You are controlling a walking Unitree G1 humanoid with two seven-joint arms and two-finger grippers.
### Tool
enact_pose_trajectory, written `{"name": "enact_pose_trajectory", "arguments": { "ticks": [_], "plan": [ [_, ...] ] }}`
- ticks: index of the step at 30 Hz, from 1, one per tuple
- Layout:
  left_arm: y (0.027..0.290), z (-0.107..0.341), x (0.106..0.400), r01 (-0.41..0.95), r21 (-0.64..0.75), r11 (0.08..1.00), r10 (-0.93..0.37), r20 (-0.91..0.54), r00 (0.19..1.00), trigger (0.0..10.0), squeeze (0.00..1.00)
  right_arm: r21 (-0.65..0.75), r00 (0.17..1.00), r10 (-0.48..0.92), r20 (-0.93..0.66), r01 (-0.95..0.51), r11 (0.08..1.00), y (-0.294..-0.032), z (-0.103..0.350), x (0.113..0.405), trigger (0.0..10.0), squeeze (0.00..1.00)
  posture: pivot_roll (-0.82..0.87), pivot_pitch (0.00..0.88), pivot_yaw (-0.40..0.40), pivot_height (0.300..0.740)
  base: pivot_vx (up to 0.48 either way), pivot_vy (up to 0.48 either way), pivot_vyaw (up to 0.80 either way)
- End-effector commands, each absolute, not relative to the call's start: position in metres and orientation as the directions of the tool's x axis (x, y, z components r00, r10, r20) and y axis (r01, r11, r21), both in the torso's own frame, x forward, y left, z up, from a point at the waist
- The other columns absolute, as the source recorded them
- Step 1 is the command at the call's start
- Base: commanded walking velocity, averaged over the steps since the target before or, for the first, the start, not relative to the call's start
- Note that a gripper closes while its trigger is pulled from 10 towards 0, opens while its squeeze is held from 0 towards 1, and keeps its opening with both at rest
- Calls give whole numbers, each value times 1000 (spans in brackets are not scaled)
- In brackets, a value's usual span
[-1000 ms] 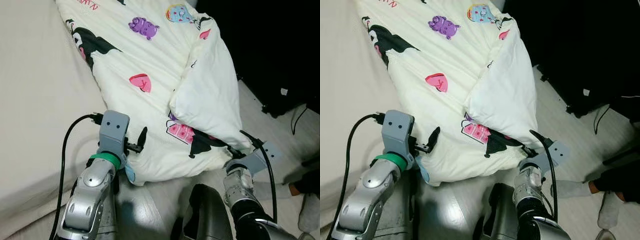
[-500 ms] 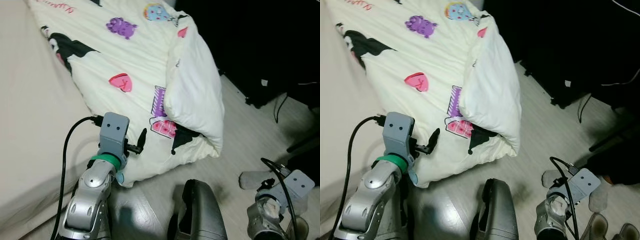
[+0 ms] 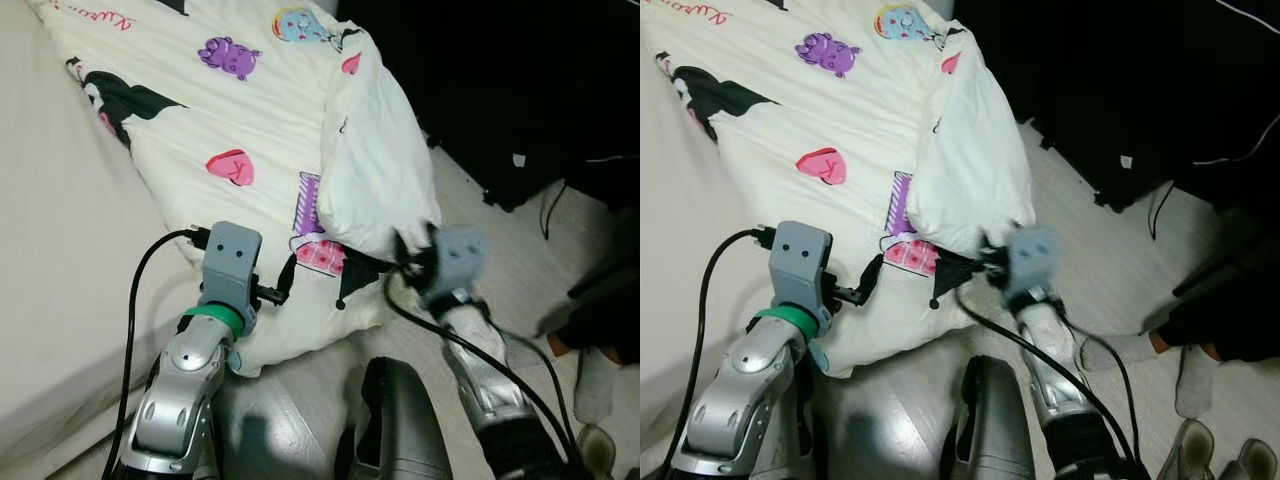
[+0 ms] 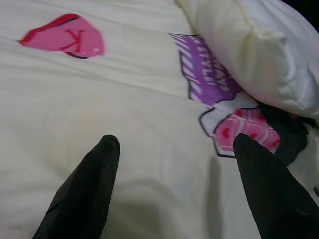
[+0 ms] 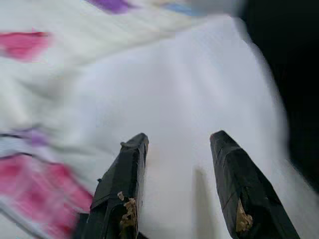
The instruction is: Clean up the room
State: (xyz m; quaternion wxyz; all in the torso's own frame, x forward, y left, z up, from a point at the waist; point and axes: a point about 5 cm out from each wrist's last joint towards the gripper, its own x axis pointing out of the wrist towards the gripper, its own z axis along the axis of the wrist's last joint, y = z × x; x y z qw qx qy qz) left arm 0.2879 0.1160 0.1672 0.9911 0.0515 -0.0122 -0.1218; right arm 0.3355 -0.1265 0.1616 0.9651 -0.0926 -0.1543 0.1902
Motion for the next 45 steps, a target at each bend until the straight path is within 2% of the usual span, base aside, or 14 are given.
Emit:
{"name": "enact_pose_trajectory", "arguments": {
  "ticks": [1,4,5,6,15,16,18,19,20,22,40,41,42,45],
  "plan": [
    [115,162,286,251,98,963,-252,-7,968,10000,0,-257,840,529,118,-489,834,-113,139,337,10000,0,138,248,-77,550,0,0,0],
    [115,162,286,250,100,963,-251,-4,968,10000,0,-318,797,602,49,-558,766,-102,133,341,10000,0,154,249,-76,550,0,0,0],
    [115,163,285,248,102,963,-249,-2,968,10000,0,-353,784,620,27,-573,740,-97,133,343,10000,792,165,247,-81,550,0,0,0],
    [115,163,285,246,102,964,-247,0,969,10000,0,-367,779,627,17,-578,729,-94,135,346,10000,1000,165,247,-81,550,0,0,0],
    [118,163,283,230,104,968,-231,2,973,10000,0,-423,837,539,-93,-523,740,-103,127,358,10000,1000,183,245,-91,550,0,0,0],
    [119,163,283,227,105,968,-229,2,973,10000,0,-454,883,460,-95,-449,769,-114,127,363,10000,200,184,242,-89,550,0,0,0],
    [119,163,283,227,105,968,-229,2,973,10000,0,-454,883,460,-95,-449,769,-114,127,363,10000,200,184,242,-89,550,0,0,0],
    [119,163,284,226,107,968,-228,1,974,10000,0,-476,918,387,-86,-379,793,-124,129,368,9176,0,181,237,-85,550,0,0,0],
    [120,163,284,227,109,968,-229,1,973,10000,0,-475,944,322,-74,-317,821,-135,131,371,157,0,181,233,-82,550,0,0,0],
    [119,163,285,230,111,967,-232,2,973,10000,0,-489,962,269,-55,-261,832,-144,133,374,0,0,181,233,-82,550,0,0,0],
    [116,161,286,239,111,965,-241,0,971,10000,0,-459,996,-35,80,68,886,-197,143,369,0,0,164,222,-88,550,0,0,0],
    [116,160,285,240,110,965,-241,-3,970,10000,0,-453,984,-168,64,178,873,-224,130,357,4157,0,149,227,-83,550,0,0,0],
    [116,159,285,244,110,964,-245,-8,970,10000,0,-456,952,-304,31,285,843,-253,112,339,10000,0,140,230,-80,550,0,0,0],
    [116,159,285,250,109,962,-250,-12,968,10000,0,-462,915,-404,3,360,810,-275,99,322,10000,0,129,232,-72,550,0,0,0]
  ]
}}
